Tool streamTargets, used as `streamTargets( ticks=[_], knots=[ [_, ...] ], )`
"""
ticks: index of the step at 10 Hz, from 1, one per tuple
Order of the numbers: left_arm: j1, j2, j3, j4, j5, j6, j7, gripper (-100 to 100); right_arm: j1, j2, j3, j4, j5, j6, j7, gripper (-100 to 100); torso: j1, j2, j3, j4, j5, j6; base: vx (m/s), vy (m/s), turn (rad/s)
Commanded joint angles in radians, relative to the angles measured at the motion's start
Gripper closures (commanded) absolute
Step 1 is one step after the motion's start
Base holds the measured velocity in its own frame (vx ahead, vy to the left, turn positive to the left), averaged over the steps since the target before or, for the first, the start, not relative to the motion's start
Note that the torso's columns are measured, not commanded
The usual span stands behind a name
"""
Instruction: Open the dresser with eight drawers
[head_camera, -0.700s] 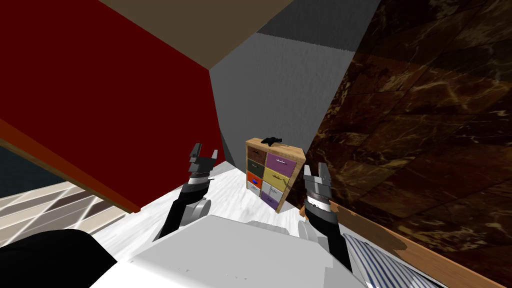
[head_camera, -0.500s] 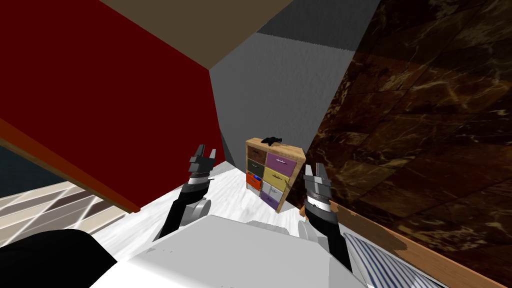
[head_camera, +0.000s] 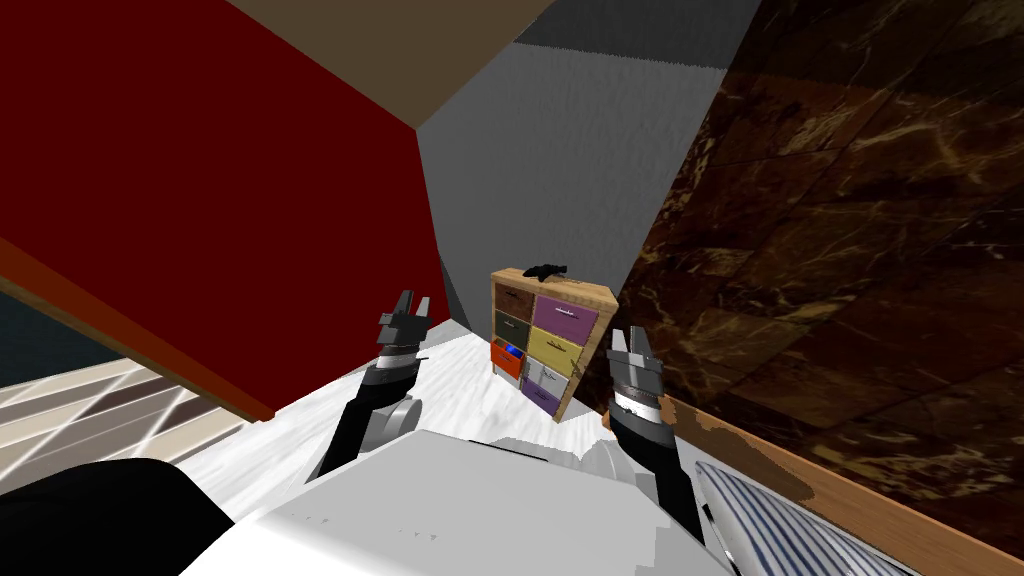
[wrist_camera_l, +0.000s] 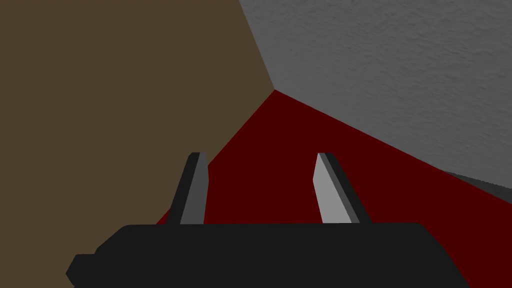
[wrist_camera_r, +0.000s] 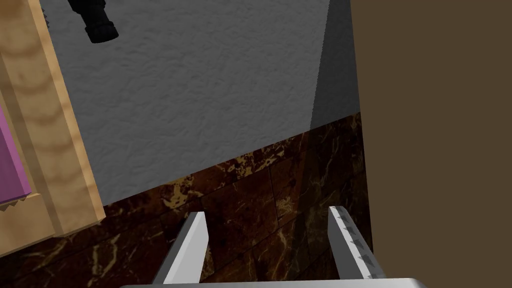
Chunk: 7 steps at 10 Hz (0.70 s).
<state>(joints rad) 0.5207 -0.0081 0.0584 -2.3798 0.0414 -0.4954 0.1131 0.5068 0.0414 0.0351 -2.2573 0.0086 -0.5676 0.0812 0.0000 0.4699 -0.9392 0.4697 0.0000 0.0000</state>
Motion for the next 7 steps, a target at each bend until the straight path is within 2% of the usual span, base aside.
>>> streamTargets(
  ticks=[1, 2, 3, 4, 7],
  knots=[
    [0.0, 0.0, 0.0, 0.0, 0.0, 0.0, 0.0, 0, 0.0, 0.0, 0.0, 0.0, 0.0, 0.0, 0.0, 0, 0.0, 0.074, -0.148, 0.074, 0.0, 0.0, 0.0, 0.0, 0.0],
    [0.0, 0.0, 0.0, 0.0, 0.0, 0.0, 0.0, 0, 0.0, 0.0, 0.0, 0.0, 0.0, 0.0, 0.0, 0, 0.0, 0.148, -0.295, 0.148, 0.0, 0.0, 0.0, 0.0, 0.0],
    [0.0, 0.0, 0.0, 0.0, 0.0, 0.0, 0.0, 0, -0.003, -0.046, -0.007, 0.0, 0.014, 0.0, 0.006, -100, 0.0, 0.221, -0.443, 0.221, 0.0, 0.0, 0.012, 0.014, 0.008],
    [0.0, 0.0, 0.0, 0.0, 0.0, 0.0, 0.0, 0, -0.006, -0.076, -0.014, 0.0, 0.029, -0.001, 0.012, -100, 0.0, 0.255, -0.512, 0.254, 0.0, 0.0, 0.02, 0.029, 0.013],
    [0.0, 0.0, 0.0, 0.0, 0.0, 0.0, 0.0, 0, -0.022, -0.165, -0.051, 0.0, 0.104, -0.002, 0.042, -100, 0.001, 0.267, -0.537, 0.268, 0.0, 0.0, 0.031, 0.057, 0.015]
  ],
)
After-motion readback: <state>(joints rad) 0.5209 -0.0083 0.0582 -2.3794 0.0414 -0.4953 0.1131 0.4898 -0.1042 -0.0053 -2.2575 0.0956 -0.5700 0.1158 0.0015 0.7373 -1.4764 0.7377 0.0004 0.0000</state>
